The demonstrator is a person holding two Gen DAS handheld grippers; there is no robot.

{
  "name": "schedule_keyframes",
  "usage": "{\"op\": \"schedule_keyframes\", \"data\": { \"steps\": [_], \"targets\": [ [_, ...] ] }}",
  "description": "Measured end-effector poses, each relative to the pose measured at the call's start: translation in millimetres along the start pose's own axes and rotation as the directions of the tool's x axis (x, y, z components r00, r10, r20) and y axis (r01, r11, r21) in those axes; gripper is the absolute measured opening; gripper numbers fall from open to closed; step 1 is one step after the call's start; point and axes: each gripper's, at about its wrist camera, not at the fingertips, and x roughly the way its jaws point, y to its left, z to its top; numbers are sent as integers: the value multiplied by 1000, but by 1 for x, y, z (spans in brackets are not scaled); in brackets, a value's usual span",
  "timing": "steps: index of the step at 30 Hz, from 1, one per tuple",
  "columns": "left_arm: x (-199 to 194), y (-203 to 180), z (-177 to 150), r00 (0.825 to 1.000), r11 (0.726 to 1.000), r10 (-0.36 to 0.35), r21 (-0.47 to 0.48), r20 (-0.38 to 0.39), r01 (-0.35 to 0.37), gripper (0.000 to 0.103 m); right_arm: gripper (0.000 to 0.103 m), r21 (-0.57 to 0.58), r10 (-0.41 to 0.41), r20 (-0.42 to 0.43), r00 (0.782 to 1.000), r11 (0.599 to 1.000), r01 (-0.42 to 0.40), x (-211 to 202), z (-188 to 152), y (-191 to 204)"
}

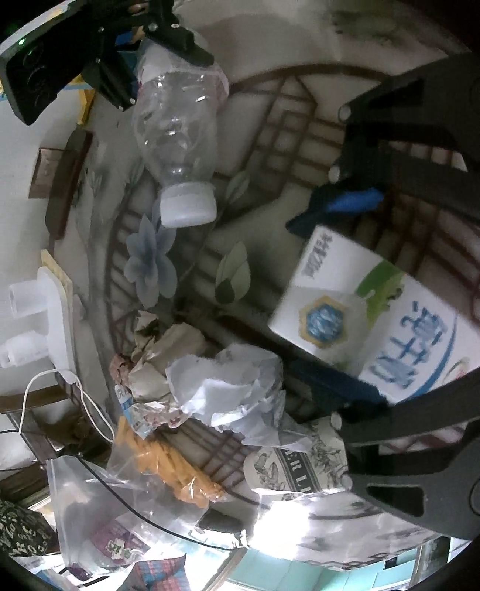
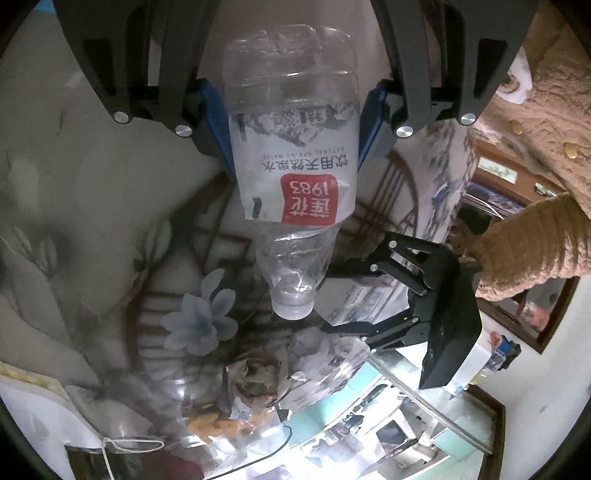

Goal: Collect trash
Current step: 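Grasp the white milk carton with the left tool while the right tool holds the water bottle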

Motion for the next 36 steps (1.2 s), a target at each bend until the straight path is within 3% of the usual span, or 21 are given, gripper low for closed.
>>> {"op": "schedule_keyframes", "data": {
  "steps": [7, 14, 15, 16, 18, 20, 22, 24, 27, 29, 31, 34, 36],
  "targets": [
    [-29, -8, -8, 1000, 995, 17, -103, 16, -15, 58, 56, -17, -58, 48, 997, 998, 58, -1, -1, 36],
    [-92, -13, -27, 993, 952, 118, -289, 32, -103, 54, 56, -67, -150, 83, 985, 986, 155, 4, 7, 98],
    [-102, -15, -32, 991, 941, 133, -317, 30, -117, 35, 56, -75, -170, 89, 981, 981, 177, 4, 9, 110],
    [-108, -15, -36, 990, 932, 143, -338, 15, -130, 10, 56, -81, -180, 99, 979, 979, 188, 3, 10, 120],
    [-123, -13, -48, 985, 901, 174, -401, -17, -166, 8, 56, -97, -189, 121, 975, 975, 201, 2, 13, 139],
    [-141, -10, -61, 983, 865, 182, -474, -12, -166, 1, 56, -119, -206, 134, 969, 968, 223, 3, 14, 158],
    [-154, -9, -74, 980, 837, 197, -520, -9, -173, 1, 56, -134, -230, 141, 963, 959, 249, 7, 15, 172],
    [-163, -12, -84, 978, 824, 211, -537, -4, -180, 1, 56, -140, -245, 137, 960, 954, 264, 14, 15, 182],
    [-174, -8, -105, 971, 794, 236, -572, -26, -208, 10, 56, -120, -251, 124, 960, 957, 266, 21, 11, 188],
    [-185, -4, -124, 969, 771, 245, -599, -34, -216, 42, 56, -114, -245, 119, 962, 959, 259, 24, 6, 191],
    [-195, 1, -139, 968, 761, 250, -611, -33, -218, 60, 56, -108, -249, 110, 962, 959, 261, 26, 2, 194],
    [-203, 10, -161, 969, 750, 238, -620, -70, -229, 81, 56, -79, -253, 101, 962, 962, 262, 30, -2, 192],
    [-195, 16, -165, 973, 723, 205, -653, -107, -225, 84, 56, -54, -264, 97, 960, 961, 270, 34, -2, 190]
  ]
}}
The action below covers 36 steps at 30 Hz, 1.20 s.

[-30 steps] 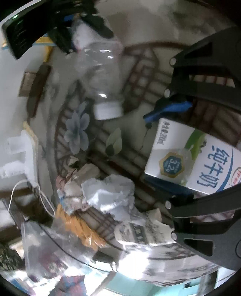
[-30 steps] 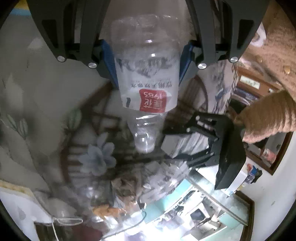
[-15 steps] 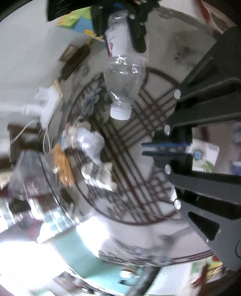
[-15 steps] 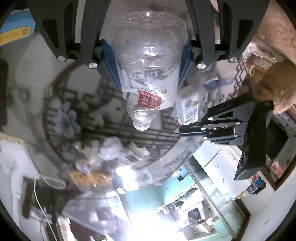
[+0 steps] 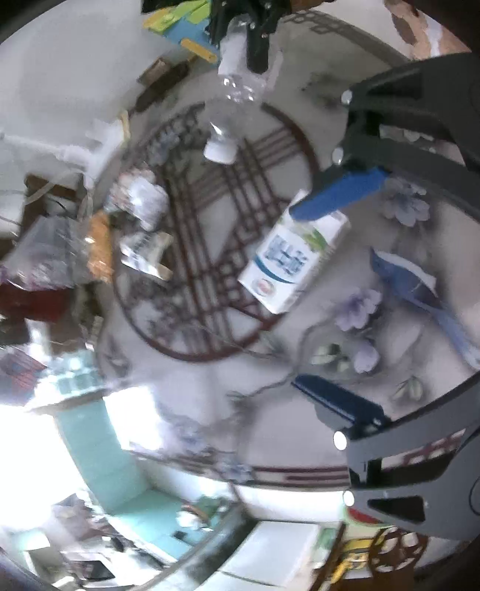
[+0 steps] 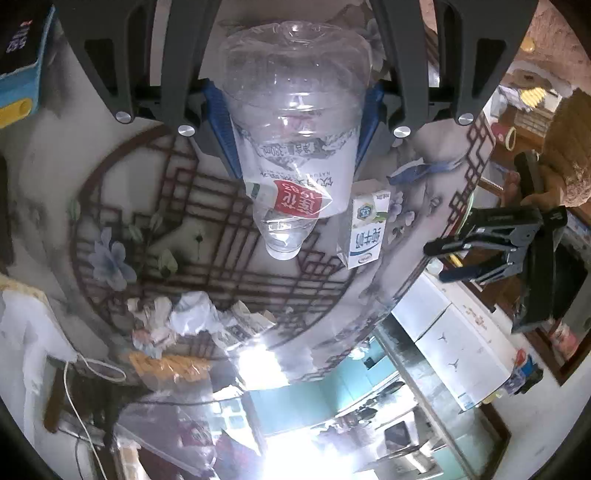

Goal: Collect trash
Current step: 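Grasp the white milk carton with the left tool while the right tool holds the water bottle, then carry the milk carton and water bottle over the red bucket with both tools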

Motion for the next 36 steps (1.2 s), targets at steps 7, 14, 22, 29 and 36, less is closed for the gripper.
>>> {"op": "schedule_keyframes", "data": {
  "steps": [7, 14, 22, 29, 36],
  "targets": [
    [63, -22, 2, 989, 960, 56, -266, -133, -90, 93, 56, 44, -56, 6, 998, 997, 55, -1, 2, -3],
    [99, -47, 5, 978, 962, 63, -250, -197, -112, 66, 56, 43, -82, 48, 995, 996, 80, -14, 7, 0],
    [63, -30, 4, 994, 965, 40, -253, -98, -64, 52, 56, 12, -52, 74, 996, 999, 51, -3, 27, 20],
    [-20, 1, 1, 984, 952, 165, -271, 61, -143, 52, 56, -93, -1, 145, 989, 996, 15, 2, 59, 67],
    [-81, 43, -14, 961, 908, 242, -381, 133, -176, 51, 56, -194, 99, 175, 980, 979, -64, 11, 90, 122]
  ]
}}
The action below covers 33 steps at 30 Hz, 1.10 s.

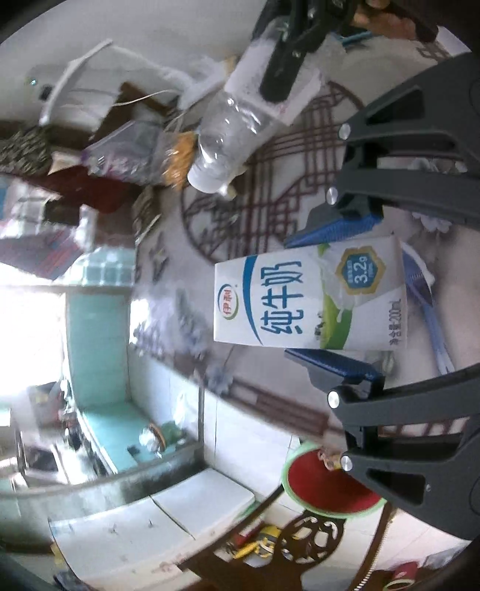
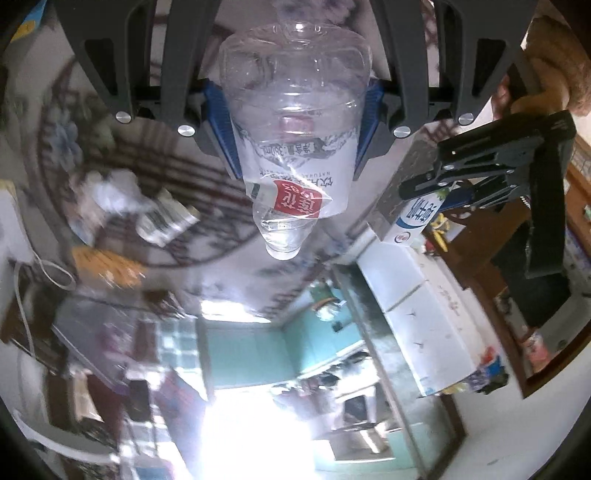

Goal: Collect trash
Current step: 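Carry the milk carton and water bottle over the red bucket with both tools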

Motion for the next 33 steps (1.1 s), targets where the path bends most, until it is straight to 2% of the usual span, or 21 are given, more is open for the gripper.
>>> {"op": "schedule_keyframes", "data": {
  "steps": [6, 11, 23, 33],
  "targets": [
    [-26, 41, 4, 998, 997, 29, -75, 48, -26, 51, 56, -47, 33, 3, 999, 998, -33, 16, 11, 37],
    [-31, 73, 5, 997, 995, 18, -99, 79, -10, 51, 56, -48, 2, 7, 1000, 999, -2, 28, 14, 61],
    [-31, 144, 16, 993, 997, -41, -58, 106, 47, 51, 56, -2, -94, 72, 993, 996, 94, 42, 26, 117],
    [-31, 202, 15, 992, 998, -46, -45, 115, 52, 51, 56, -11, -93, 77, 993, 995, 95, 76, 31, 171]
  ]
}}
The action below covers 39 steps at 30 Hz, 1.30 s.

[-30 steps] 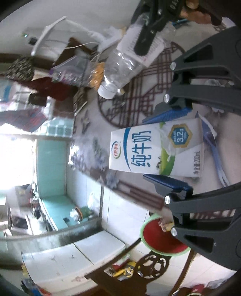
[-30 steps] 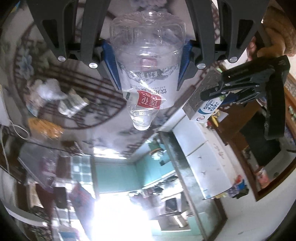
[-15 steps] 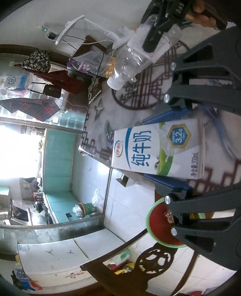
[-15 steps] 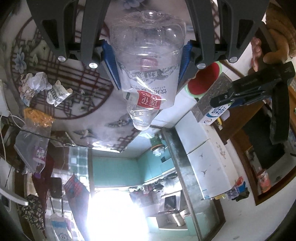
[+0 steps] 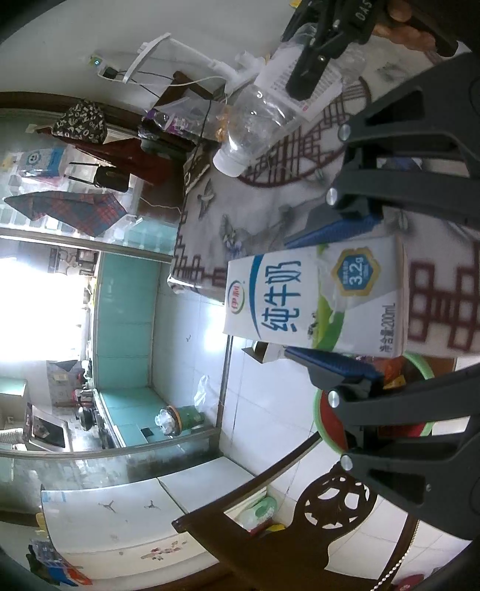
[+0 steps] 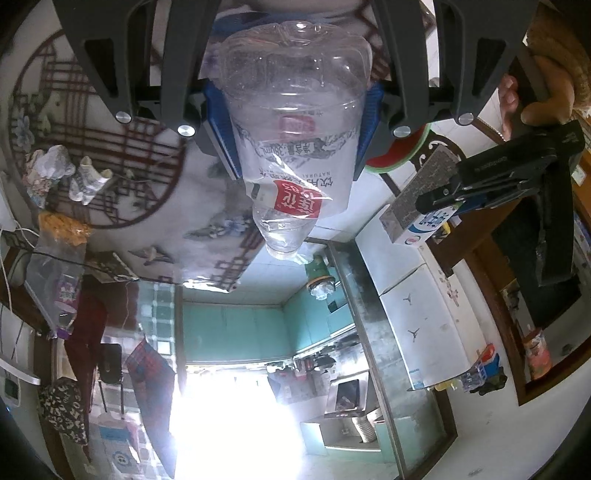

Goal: Collect trash
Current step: 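Carry the milk carton and water bottle over the red bucket with both tools, then open both tools to drop the milk carton and water bottle into the bucket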

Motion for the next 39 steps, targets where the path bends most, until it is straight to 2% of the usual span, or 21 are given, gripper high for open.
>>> {"op": "schedule_keyframes", "data": {
  "steps": [7, 15, 25, 33, 39],
  "targets": [
    [1, 37, -4, 1000, 999, 24, -27, -14, -25, 51, 56, -32, 32, -28, 999, 999, -33, 27, 1, 38],
    [7, 82, -12, 996, 993, 82, -76, -44, -85, 51, 56, -55, 81, -81, 993, 995, -86, 65, 6, 65],
    [32, 132, -27, 983, 980, 135, -132, -129, -152, 51, 56, -64, 132, -176, 975, 987, -145, 120, 9, 97],
    [59, 164, -44, 966, 972, 147, -150, -215, -182, 51, 56, -40, 184, -307, 934, 978, -206, 182, 1, 131],
    [74, 181, -50, 958, 971, 140, -155, -252, -183, 51, 56, -16, 190, -381, 905, 977, -212, 215, -11, 141]
  ]
}}
